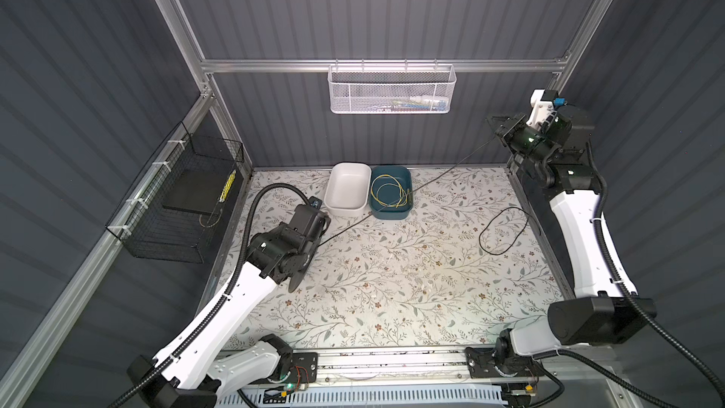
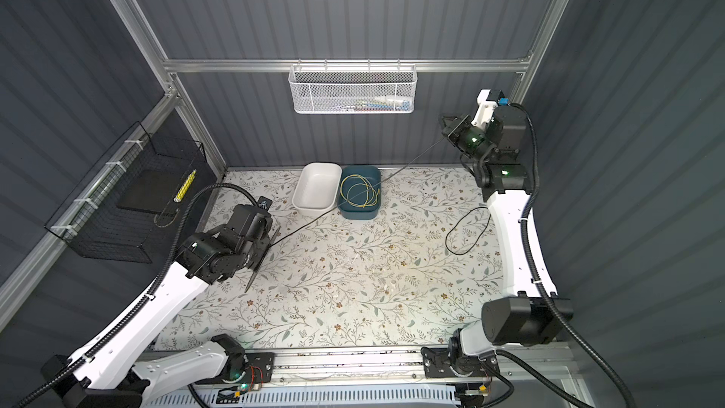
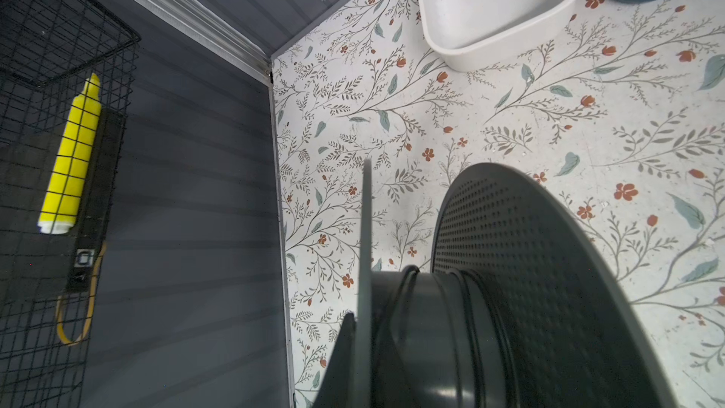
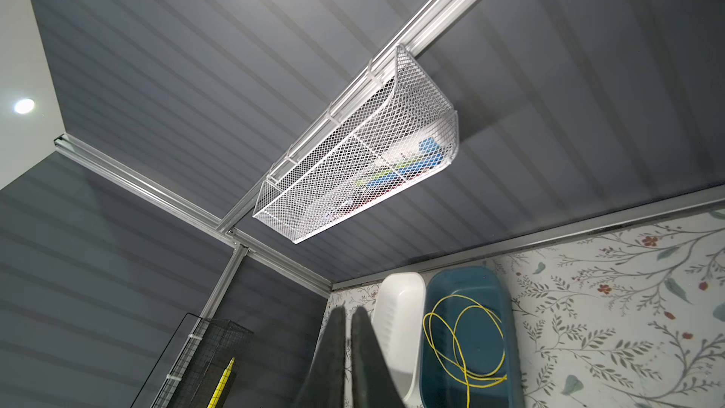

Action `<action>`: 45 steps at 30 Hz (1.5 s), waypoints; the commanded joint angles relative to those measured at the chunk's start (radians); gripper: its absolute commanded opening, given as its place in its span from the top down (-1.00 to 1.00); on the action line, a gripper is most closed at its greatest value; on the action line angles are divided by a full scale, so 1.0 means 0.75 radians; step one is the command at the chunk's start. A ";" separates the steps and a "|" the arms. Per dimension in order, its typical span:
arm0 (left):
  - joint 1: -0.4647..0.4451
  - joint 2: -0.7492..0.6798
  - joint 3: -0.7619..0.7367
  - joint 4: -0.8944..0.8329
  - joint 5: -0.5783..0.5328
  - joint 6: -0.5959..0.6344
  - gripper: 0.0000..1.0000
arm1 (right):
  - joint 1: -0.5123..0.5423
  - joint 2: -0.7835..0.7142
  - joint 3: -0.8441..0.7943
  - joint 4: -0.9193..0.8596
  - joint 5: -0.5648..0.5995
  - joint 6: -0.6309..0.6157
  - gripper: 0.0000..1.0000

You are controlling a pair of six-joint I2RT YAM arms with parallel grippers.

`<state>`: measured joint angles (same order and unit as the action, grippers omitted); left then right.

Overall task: Wrap the cables
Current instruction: 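Turn the grey spool with the left gripper while the right gripper swings back toward it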

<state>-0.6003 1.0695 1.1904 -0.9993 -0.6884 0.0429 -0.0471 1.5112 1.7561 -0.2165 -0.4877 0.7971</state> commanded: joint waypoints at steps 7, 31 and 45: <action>0.009 -0.076 0.115 -0.160 -0.111 0.044 1.00 | -0.080 0.135 0.146 -0.045 -0.013 0.024 0.85; 0.007 -0.218 0.455 -0.242 0.712 0.224 1.00 | -0.025 0.354 0.089 0.018 0.088 -0.038 1.00; 0.007 -0.225 0.535 0.209 1.037 -0.078 1.00 | 0.002 0.272 -0.498 0.179 0.129 -0.104 1.00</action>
<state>-0.6003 0.8898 1.5448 -1.0424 -0.0082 0.0769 -0.0639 1.7733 1.4551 -0.1333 -0.4099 0.7547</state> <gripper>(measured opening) 0.084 0.043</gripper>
